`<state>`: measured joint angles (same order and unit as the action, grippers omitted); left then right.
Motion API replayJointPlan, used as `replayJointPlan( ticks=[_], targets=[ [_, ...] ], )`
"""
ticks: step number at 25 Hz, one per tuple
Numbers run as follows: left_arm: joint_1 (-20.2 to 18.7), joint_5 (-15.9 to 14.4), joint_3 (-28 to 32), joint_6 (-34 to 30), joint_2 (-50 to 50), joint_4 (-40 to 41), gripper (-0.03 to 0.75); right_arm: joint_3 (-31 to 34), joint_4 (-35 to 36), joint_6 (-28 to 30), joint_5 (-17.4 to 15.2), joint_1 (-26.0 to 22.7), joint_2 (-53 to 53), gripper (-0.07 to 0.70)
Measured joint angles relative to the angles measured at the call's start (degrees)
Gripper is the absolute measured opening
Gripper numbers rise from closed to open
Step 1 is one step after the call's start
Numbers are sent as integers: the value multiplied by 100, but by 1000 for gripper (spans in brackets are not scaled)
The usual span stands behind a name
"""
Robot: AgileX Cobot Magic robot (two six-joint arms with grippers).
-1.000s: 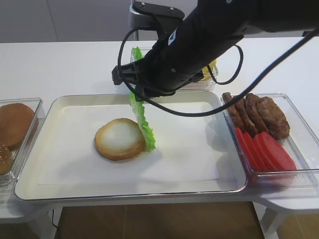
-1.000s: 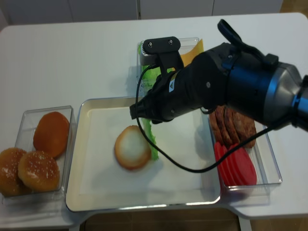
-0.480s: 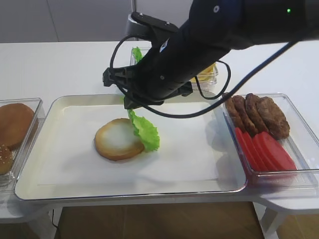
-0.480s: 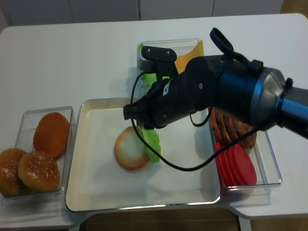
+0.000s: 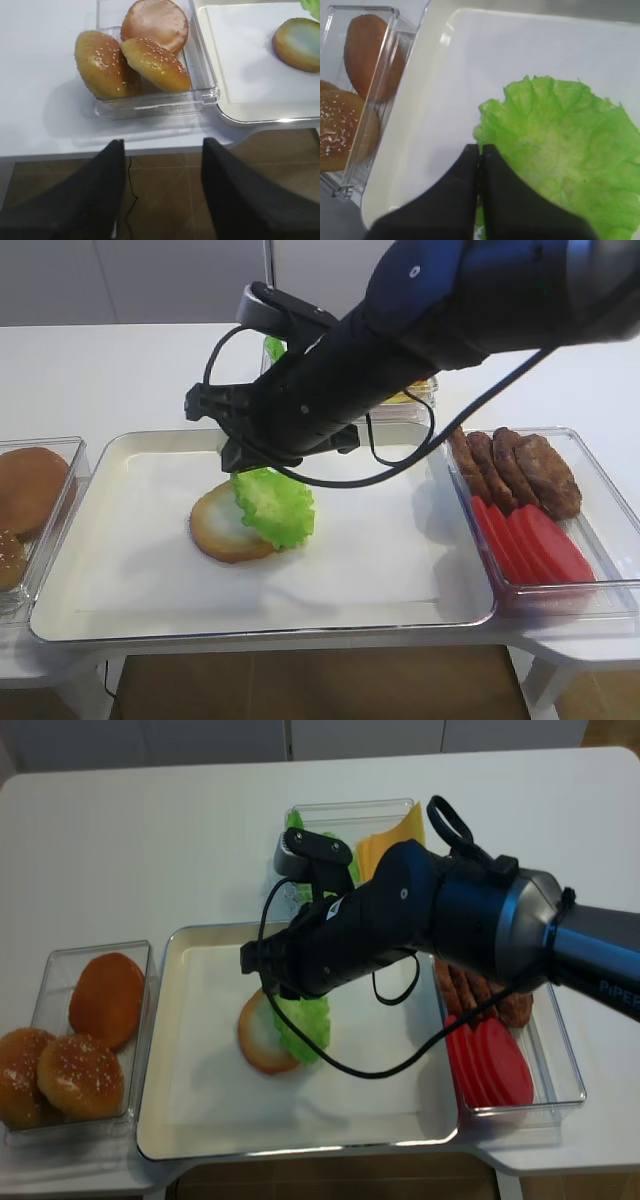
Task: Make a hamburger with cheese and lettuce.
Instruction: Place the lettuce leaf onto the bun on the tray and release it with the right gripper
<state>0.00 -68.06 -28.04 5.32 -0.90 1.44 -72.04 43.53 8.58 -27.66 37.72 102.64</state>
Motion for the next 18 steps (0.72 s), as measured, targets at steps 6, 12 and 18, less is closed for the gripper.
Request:
replayJointPlan(
  ticks=[6, 12, 18],
  targets=[
    [0, 0, 0, 0, 0, 0, 369, 0, 389, 329, 0, 0, 12, 2],
    [0, 0, 0, 0, 0, 0, 369, 0, 435, 450, 0, 0, 34, 2],
    [0, 0, 0, 0, 0, 0, 369, 0, 435, 471, 0, 0, 34, 2]
  ],
)
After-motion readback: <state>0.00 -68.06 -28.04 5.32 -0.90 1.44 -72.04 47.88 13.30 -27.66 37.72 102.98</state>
